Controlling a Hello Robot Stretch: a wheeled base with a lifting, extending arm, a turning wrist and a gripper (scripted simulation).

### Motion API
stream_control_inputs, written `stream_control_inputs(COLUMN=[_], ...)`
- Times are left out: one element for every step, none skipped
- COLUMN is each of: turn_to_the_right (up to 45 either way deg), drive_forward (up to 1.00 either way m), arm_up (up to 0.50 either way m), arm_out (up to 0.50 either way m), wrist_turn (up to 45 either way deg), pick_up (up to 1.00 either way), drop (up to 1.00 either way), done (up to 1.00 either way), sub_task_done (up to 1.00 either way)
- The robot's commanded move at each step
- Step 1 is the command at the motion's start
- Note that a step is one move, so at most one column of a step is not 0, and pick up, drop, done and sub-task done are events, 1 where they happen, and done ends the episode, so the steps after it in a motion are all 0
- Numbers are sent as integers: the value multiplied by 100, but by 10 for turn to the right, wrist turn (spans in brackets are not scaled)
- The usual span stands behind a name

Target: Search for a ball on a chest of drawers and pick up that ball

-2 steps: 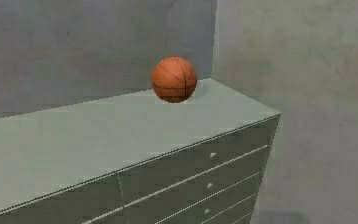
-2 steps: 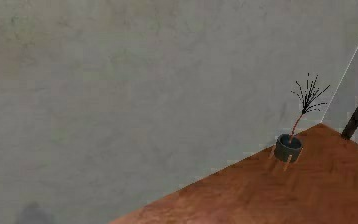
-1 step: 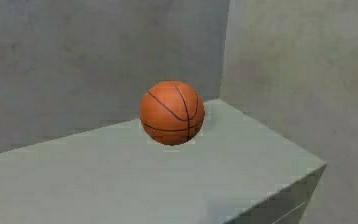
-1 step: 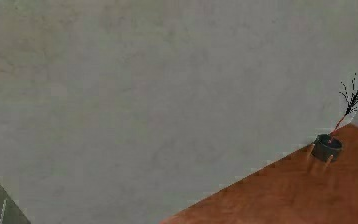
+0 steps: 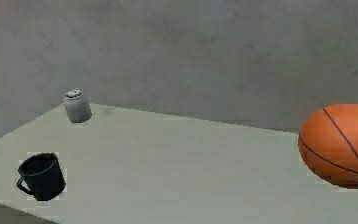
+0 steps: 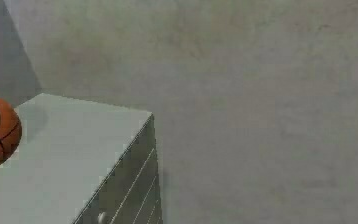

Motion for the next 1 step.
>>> stream_control_inputs(turn_to_the_right=[-420], drive_forward=[0], arm_up=[0], arm_out=[0], wrist_turn=[0], pick_up=[0], drop=[0], done=[0], sub_task_done=[0])
